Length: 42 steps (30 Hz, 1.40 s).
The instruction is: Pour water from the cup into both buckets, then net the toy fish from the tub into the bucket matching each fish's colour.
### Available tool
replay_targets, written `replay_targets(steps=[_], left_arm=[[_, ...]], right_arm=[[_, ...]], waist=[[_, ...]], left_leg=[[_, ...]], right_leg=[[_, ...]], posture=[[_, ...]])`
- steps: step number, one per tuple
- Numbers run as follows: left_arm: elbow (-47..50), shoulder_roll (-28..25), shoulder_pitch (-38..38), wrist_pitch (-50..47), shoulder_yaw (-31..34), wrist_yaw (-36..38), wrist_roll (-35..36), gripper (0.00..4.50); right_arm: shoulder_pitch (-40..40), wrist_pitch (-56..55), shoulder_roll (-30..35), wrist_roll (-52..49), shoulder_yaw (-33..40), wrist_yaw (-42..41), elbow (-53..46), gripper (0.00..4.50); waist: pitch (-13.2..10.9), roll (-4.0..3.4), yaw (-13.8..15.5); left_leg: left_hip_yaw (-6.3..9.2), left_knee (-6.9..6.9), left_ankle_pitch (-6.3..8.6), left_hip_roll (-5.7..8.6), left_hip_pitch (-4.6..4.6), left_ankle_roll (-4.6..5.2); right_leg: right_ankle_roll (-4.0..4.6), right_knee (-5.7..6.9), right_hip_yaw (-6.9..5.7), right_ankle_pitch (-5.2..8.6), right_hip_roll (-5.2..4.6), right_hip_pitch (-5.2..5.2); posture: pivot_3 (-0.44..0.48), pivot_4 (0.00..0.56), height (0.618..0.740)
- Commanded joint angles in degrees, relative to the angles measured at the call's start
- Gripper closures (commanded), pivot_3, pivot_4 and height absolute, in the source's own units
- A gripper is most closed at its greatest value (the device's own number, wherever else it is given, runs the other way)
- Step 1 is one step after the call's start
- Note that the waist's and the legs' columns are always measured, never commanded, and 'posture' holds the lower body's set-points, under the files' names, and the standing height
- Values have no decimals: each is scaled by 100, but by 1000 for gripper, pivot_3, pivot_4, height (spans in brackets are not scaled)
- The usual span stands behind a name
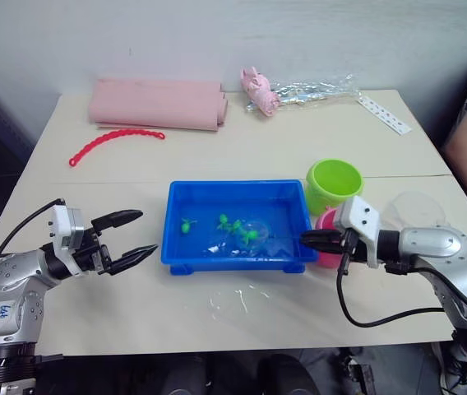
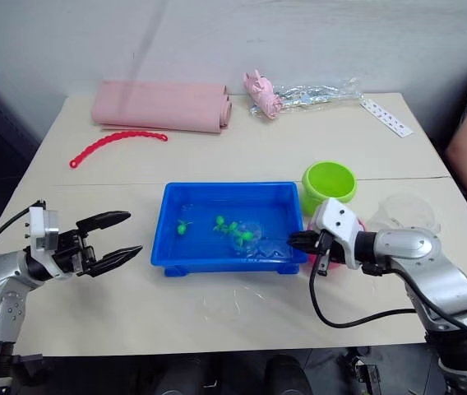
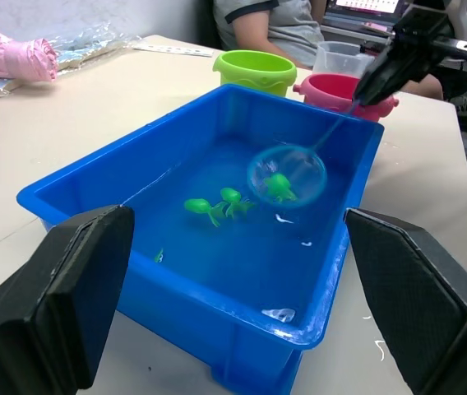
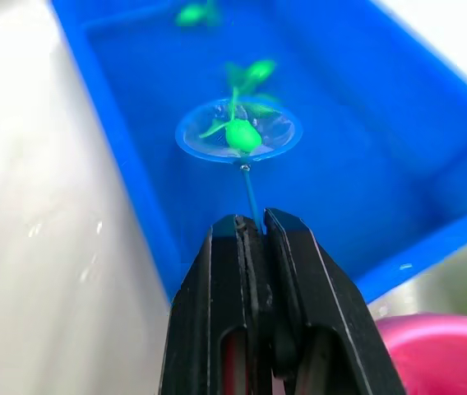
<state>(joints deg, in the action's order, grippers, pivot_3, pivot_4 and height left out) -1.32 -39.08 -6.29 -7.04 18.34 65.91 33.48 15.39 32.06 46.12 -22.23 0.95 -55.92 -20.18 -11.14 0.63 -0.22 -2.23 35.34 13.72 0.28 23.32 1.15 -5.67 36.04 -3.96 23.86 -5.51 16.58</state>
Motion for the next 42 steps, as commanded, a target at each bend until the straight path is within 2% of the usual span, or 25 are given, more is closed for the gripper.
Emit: replay_targets(steps=[1,7,15,21,26,32,36,42], left_arm=[[-40,-4,-151,84,-13,86,26,33],[-70,40,-458,8,-143,125,87,33],[11,327,-1364,-373,-545,-90,130,33],[37,415,-1785,-1132,-892,-361,140,33],[-111,763,-2246,-1401,-954,-750,153,33],[-59,964,-2349,-1265,-1125,-773,-22,33],[-16,1105,-2339,-1151,-1171,-764,-26,33],[-94,1246,-2385,-1010,-1236,-775,-68,33]], right_arm=[[-55,-1,56,-334,432,-46,-196,4500],[-345,208,30,-929,1079,20,-418,4500],[-993,382,-87,-1635,2058,392,-899,4500],[-1136,461,397,-1890,2947,284,-756,4500],[-1082,218,870,-1570,3367,167,-163,4500],[-900,-1284,1448,-195,3046,104,1175,4500],[-719,-2674,1464,717,2653,337,1821,4500],[-485,-4061,1552,1645,2092,601,2337,4500]], waist=[[0,0,0],[-1,0,8],[-2,4,37],[-3,2,1],[-8,5,31],[-12,9,37],[-13,7,16],[-14,5,21]], left_leg=[[0,0,0,0,0,0],[0,-2,0,0,1,0],[2,-1,-1,2,3,1],[-3,-3,-2,2,1,0],[-1,-3,-5,1,2,-1],[-7,3,-7,5,3,4],[-8,4,-8,3,2,3],[-10,7,-9,2,2,3]], right_leg=[[0,0,-1,0,0,0],[0,-2,-2,0,0,-1],[-2,-2,-7,-1,1,-4],[-2,-2,-4,-1,7,-3],[-2,-2,-5,-1,8,-4],[-5,-6,-5,-2,6,-6],[-5,-4,-5,-2,9,-6],[-5,-2,-6,-2,9,-5]], posture=[[0,150,740],[0,150,740],[0,150,740],[0,150,740],[0,150,740],[0,150,740],[0,150,740],[0,150,740]])
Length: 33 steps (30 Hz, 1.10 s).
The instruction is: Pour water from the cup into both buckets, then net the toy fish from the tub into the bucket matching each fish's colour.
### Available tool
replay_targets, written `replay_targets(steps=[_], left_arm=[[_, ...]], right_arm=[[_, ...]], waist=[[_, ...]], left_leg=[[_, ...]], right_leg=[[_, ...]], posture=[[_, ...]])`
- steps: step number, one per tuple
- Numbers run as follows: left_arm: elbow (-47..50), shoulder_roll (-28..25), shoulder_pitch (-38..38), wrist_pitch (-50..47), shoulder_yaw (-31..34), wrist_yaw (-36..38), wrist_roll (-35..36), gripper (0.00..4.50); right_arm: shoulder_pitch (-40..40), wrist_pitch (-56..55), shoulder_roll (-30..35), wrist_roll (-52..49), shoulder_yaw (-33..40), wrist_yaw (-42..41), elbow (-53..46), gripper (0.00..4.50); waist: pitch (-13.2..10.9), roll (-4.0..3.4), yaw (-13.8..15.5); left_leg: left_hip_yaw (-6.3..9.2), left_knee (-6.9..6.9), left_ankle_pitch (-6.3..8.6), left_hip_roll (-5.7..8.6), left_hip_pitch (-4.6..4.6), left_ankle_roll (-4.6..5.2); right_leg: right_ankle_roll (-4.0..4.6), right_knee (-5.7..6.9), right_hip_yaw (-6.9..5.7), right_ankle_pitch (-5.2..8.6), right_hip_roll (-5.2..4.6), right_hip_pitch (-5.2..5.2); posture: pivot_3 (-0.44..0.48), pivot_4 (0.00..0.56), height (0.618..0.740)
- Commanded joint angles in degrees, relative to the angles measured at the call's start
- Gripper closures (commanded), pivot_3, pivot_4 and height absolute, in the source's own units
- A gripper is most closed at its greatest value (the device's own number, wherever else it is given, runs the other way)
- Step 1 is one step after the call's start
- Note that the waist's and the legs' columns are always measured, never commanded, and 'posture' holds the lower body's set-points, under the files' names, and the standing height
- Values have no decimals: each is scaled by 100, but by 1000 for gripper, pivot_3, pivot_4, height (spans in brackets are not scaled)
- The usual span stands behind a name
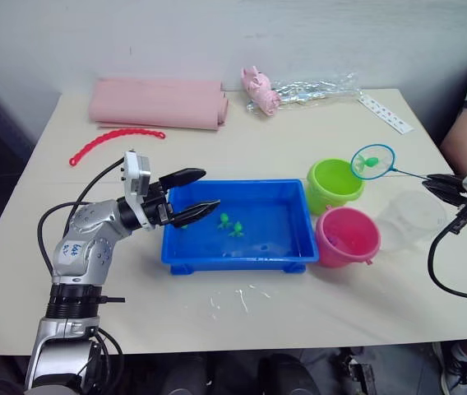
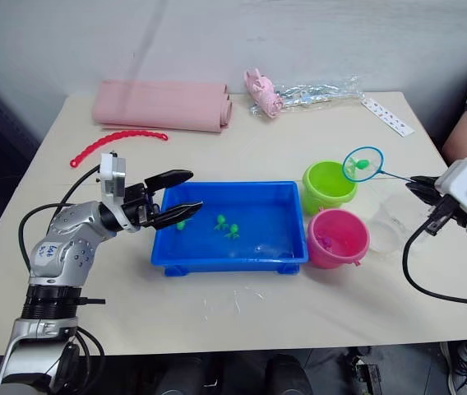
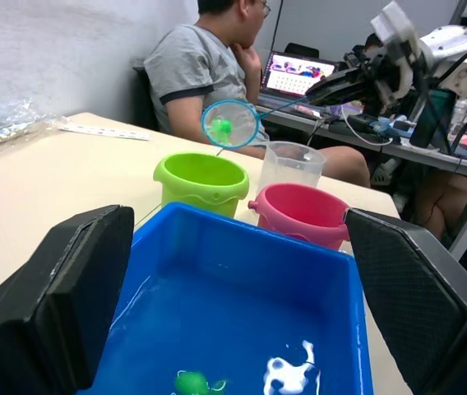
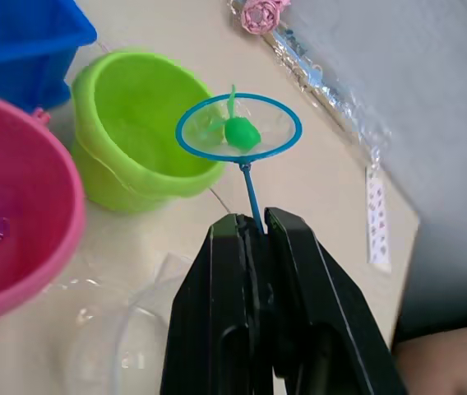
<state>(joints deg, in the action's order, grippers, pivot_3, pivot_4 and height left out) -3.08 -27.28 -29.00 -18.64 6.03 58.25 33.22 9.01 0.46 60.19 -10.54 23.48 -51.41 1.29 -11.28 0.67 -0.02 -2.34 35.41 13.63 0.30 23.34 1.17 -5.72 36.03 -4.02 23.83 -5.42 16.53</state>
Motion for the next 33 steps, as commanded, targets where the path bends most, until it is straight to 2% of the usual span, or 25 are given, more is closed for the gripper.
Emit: replay_targets(steps=[1,8,12,15,24,28,30,33], left_arm=[[67,84,-120,188,-29,11,-58,33],[-119,199,-205,425,-102,68,-198,33],[-147,270,-201,503,-138,75,-244,33],[-179,332,-166,586,-139,67,-254,33],[-371,639,-139,903,-141,28,-279,33],[-461,707,-151,1009,-118,66,-289,33],[-484,693,-150,1045,-94,94,-274,33],[-444,528,-92,1027,27,222,-186,33]], right_arm=[[192,-1076,143,660,-231,287,236,4500],[382,-2716,495,2535,-799,1437,458,4500],[252,-2948,619,2987,-823,1766,482,4500],[173,-3549,753,3539,-734,2331,432,4500],[-305,-3432,853,4366,-476,3004,220,4500],[-348,-3461,786,4010,-398,2975,184,4500],[-295,-3053,513,3150,-256,2688,111,4500],[-142,-2123,164,1253,-187,1841,-265,4500]], waist=[[0,0,1],[-2,-4,6],[-2,-4,6],[-2,-4,11],[-2,-4,8],[-2,-4,2],[-2,-4,0],[-3,-3,-3]], left_leg=[[0,0,0,0,0,0],[1,10,0,0,3,0],[1,12,0,0,3,0],[2,12,0,0,5,0],[2,17,-1,-1,4,-1],[2,17,-1,-1,4,-1],[2,17,-1,-1,4,-1],[2,21,-2,-1,5,0]], right_leg=[[0,0,0,0,0,0],[0,3,0,0,0,0],[0,4,0,0,-1,0],[0,4,0,0,0,0],[0,10,0,0,1,0],[0,11,1,0,1,0],[0,12,1,0,1,0],[0,15,-2,0,3,-1]], posture=[[0,150,740],[0,150,740],[0,150,740],[0,150,740],[0,150,740],[0,150,740],[0,150,740],[0,150,740]])
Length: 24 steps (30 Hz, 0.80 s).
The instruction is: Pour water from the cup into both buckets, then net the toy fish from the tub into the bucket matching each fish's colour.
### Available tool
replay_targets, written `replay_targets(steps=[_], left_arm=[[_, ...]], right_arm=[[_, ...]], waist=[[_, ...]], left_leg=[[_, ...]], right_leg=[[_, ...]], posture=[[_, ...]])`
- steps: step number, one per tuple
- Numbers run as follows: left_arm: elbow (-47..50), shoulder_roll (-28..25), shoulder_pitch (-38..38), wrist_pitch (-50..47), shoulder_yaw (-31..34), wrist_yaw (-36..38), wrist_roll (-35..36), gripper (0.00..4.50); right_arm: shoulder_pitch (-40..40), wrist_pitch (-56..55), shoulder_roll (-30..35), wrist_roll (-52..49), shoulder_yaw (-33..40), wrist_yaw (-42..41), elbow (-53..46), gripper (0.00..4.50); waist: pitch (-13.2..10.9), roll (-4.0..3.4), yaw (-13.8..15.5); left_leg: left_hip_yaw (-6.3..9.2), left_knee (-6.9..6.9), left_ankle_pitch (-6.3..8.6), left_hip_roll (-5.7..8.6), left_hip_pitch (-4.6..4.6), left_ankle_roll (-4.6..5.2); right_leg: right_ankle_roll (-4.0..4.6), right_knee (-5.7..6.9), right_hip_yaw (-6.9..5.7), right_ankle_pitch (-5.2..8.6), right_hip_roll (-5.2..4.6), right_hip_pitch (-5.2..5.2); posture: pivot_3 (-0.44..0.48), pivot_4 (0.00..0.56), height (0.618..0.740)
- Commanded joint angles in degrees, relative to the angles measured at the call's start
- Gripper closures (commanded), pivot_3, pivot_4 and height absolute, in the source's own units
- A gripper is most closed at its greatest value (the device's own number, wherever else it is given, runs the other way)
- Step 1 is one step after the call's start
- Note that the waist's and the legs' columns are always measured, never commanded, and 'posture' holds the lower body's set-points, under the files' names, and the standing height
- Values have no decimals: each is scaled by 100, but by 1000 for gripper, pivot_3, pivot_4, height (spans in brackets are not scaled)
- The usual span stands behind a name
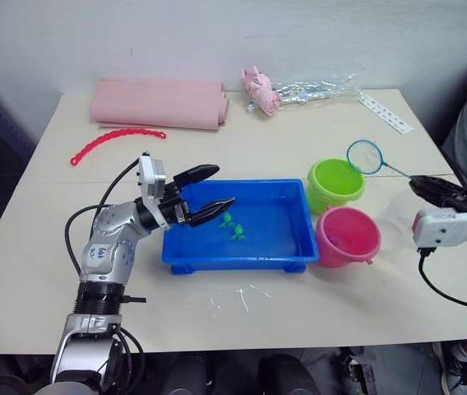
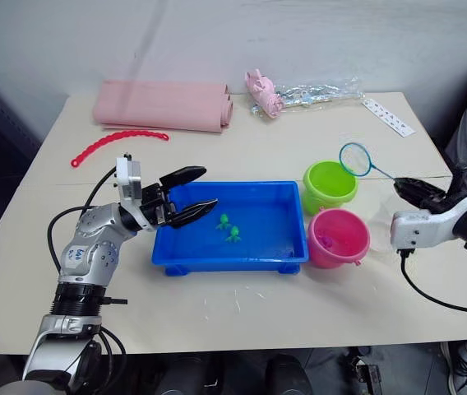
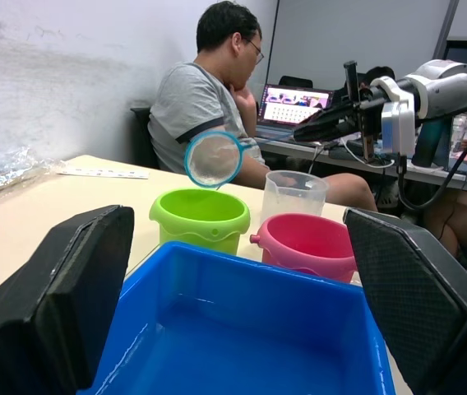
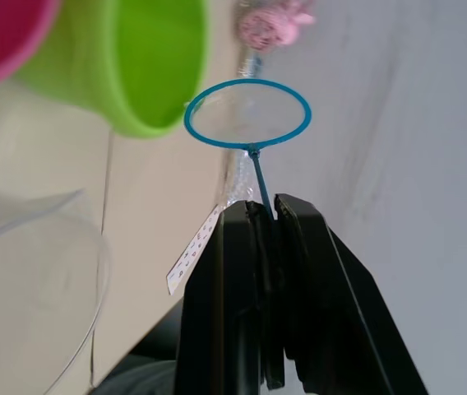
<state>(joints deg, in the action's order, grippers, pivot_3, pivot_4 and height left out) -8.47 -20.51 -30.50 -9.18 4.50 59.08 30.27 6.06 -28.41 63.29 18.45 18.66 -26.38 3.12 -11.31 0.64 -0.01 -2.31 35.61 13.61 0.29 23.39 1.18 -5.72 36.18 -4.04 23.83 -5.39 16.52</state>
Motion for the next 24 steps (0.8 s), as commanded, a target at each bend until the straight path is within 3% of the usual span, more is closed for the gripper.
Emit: replay_targets(steps=[1,6,9,14,24], left_arm=[[135,-241,104,67,233,195,134,33],[341,-732,534,-10,533,413,237,33],[343,-1053,834,62,760,506,215,33],[391,-1372,1240,228,884,618,113,33],[816,-1582,1624,166,1014,362,130,33]], right_arm=[[190,985,-181,-2033,303,-885,-579,4500],[258,2890,-230,-3934,158,-1820,-1512,4500],[324,4080,-91,-4538,-246,-2190,-1970,4500],[661,5406,-86,-4674,-903,-2302,-2252,4500],[1784,5115,-524,-3634,-2518,-3180,-1442,4500]], waist=[[0,0,-9],[0,0,-15],[0,-1,-4],[-2,-4,11],[-2,-4,-20]], left_leg=[[0,0,0,0,0,0],[2,0,0,-4,-4,1],[9,1,1,-4,-3,2],[15,8,3,-2,-1,5],[12,0,5,-1,3,5]], right_leg=[[0,2,-1,0,0,0],[0,29,1,0,0,0],[0,24,1,0,-1,0],[1,7,0,0,-12,-1],[1,-8,-1,0,-11,1]], posture=[[0,150,740],[0,150,740],[0,150,740],[0,150,740],[0,150,740]])
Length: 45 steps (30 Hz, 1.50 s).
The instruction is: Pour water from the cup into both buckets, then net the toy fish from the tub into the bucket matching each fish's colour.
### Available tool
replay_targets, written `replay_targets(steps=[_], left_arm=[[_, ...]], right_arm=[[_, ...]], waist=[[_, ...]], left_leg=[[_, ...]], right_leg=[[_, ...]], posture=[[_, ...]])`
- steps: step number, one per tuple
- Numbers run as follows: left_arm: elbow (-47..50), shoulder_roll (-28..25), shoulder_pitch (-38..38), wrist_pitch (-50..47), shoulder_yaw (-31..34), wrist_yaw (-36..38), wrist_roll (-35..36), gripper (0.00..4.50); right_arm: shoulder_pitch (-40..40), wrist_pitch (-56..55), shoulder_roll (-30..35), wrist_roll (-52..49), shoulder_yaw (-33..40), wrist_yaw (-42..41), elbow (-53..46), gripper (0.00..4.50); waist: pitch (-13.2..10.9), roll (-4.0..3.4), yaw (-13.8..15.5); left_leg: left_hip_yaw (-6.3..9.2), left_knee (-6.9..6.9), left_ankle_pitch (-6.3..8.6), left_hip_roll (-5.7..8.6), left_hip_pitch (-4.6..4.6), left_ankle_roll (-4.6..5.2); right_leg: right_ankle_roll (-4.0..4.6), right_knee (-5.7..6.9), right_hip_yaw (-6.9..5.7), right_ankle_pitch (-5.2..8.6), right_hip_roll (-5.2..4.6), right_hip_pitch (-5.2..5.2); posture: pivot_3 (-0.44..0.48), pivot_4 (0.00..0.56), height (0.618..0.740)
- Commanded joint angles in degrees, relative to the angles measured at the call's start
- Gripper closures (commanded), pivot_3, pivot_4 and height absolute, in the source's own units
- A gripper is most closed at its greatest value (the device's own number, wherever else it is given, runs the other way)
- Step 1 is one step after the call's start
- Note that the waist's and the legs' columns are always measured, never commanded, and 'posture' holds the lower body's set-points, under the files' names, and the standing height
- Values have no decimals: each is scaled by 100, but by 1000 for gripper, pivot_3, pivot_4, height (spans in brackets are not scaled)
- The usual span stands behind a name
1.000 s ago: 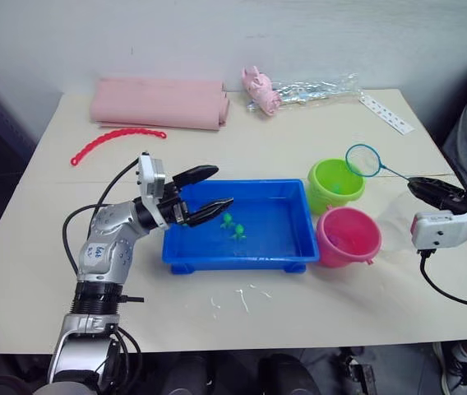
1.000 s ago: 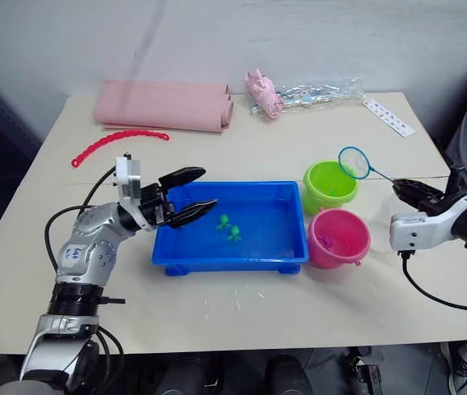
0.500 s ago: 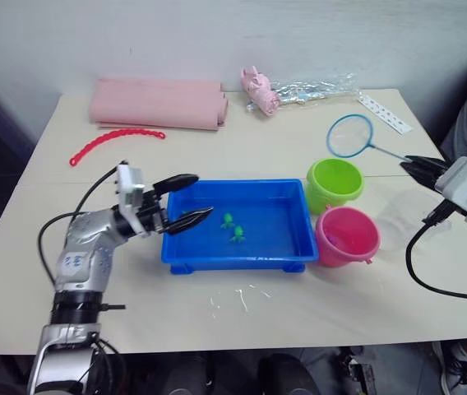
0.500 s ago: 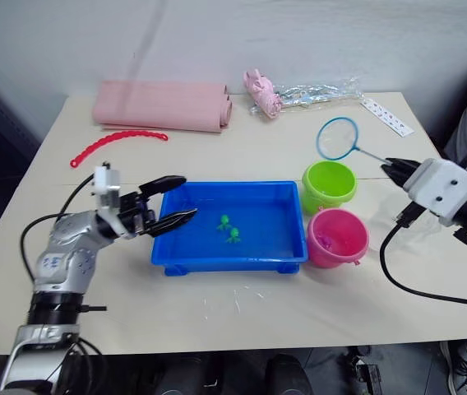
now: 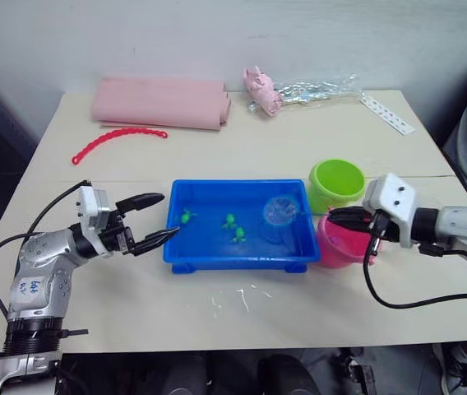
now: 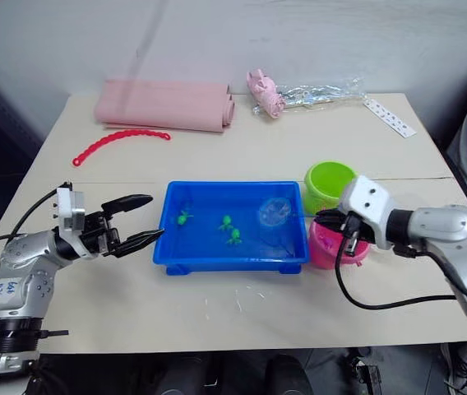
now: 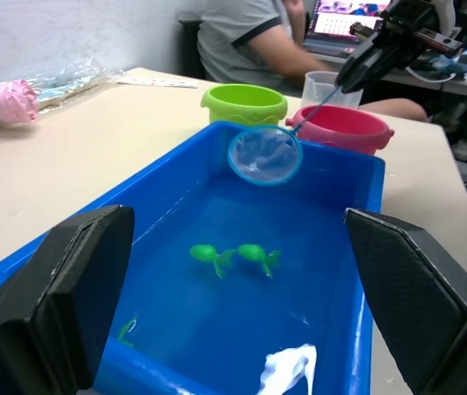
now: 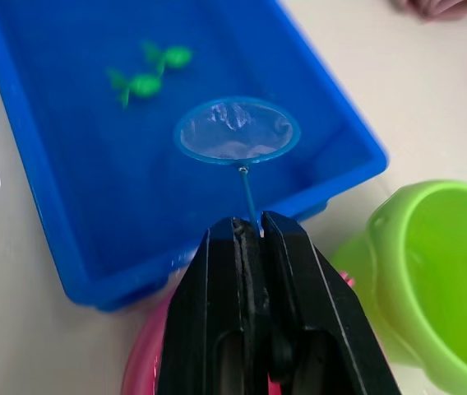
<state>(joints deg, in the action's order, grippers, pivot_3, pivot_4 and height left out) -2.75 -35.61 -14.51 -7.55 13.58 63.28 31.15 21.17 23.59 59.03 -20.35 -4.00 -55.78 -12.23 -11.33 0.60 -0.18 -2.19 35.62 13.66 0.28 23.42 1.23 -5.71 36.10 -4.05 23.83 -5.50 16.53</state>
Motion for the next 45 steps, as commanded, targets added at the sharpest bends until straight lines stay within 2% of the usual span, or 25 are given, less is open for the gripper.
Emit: replay_targets(steps=[1,10,17,20,31,45], left_arm=[[247,-76,17,-3,101,-80,40,33],[356,-142,147,-13,110,-142,52,33],[403,-180,231,-47,135,-166,64,33],[409,-230,275,-110,122,-137,69,33],[309,-408,205,-143,105,82,64,33],[188,-480,33,-145,97,181,37,33]], right_arm=[[394,-69,-130,371,-428,-358,178,4500],[925,263,-730,630,-999,-762,287,4500],[939,500,-1074,628,-978,-786,283,4500],[857,422,-1401,391,-731,-636,364,4500],[608,-332,-1522,466,-589,-944,855,4500],[592,-251,-1560,-252,24,-1350,790,4500]], waist=[[-1,-2,-4],[-2,-3,-3],[-2,-3,0],[-2,-2,-3],[-2,-2,-6],[-3,-3,-5]], left_leg=[[0,0,0,0,-1,0],[1,0,0,0,0,-1],[1,2,1,0,0,-2],[1,2,1,0,-1,-3],[0,0,2,0,-2,-5],[0,0,2,0,-1,-5]], right_leg=[[0,1,0,0,1,0],[0,4,0,0,0,4],[0,8,0,0,0,4],[0,8,0,0,0,4],[0,11,0,0,1,5],[0,10,0,0,1,5]], posture=[[0,150,740],[0,150,740],[0,150,740],[0,150,740],[0,150,740],[0,150,740]])
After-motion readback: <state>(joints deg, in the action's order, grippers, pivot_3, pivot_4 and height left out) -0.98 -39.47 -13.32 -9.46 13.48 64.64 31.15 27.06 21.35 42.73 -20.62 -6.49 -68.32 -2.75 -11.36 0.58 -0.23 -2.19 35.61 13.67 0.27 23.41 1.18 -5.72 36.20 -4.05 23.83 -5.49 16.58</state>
